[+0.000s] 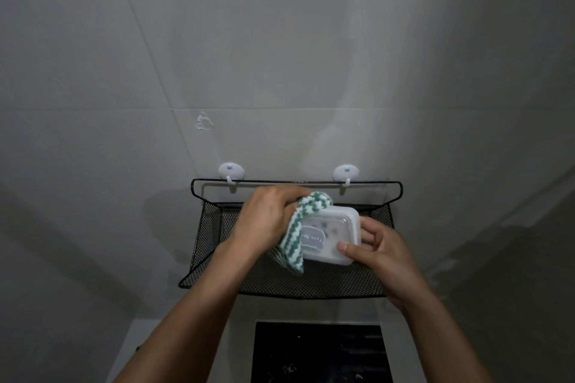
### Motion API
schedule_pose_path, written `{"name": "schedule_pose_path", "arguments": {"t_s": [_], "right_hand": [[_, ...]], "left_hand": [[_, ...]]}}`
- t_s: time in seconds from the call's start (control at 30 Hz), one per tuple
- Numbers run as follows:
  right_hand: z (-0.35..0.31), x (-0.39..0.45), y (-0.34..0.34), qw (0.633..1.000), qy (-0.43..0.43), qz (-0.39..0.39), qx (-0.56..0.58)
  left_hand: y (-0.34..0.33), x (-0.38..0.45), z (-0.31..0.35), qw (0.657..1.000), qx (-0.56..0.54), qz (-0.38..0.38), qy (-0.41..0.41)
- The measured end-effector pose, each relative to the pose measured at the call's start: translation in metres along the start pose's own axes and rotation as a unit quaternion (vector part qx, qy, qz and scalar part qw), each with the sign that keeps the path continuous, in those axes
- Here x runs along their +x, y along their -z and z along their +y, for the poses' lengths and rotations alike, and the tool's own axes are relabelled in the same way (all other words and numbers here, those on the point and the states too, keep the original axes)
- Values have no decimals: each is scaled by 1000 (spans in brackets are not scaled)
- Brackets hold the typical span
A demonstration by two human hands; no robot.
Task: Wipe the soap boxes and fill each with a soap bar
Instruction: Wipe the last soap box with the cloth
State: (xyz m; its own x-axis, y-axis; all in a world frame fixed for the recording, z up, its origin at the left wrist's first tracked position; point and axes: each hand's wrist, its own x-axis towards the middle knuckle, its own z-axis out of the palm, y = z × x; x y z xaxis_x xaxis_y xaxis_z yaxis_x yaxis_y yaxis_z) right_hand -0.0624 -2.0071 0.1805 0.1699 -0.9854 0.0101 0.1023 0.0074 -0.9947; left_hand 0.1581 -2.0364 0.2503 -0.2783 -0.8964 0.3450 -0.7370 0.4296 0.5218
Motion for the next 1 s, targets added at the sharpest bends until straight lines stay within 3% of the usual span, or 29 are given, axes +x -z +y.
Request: {"name": "schedule_pose_path", "arguments": {"t_s": [0.37, 0.53, 0.73, 0.87, 1.0], "right_hand": [[-7, 10, -5, 1000, -8, -15, 13], [-9, 10, 2, 997, -54, -26, 50], [-11, 10, 9, 991, -113, -15, 66], [-16, 11, 13, 987, -142, -20, 78], [-21, 12, 14, 980, -168, 5, 110]], "left_hand": [[-12, 6, 31, 994, -44, -19, -96], [3, 15, 0, 997, -55, -54, -27], [3, 7, -23, 971, -211, -91, 59], [-3, -4, -23, 950, -295, -51, 92], [-8, -14, -22, 962, -261, 6, 78]]}}
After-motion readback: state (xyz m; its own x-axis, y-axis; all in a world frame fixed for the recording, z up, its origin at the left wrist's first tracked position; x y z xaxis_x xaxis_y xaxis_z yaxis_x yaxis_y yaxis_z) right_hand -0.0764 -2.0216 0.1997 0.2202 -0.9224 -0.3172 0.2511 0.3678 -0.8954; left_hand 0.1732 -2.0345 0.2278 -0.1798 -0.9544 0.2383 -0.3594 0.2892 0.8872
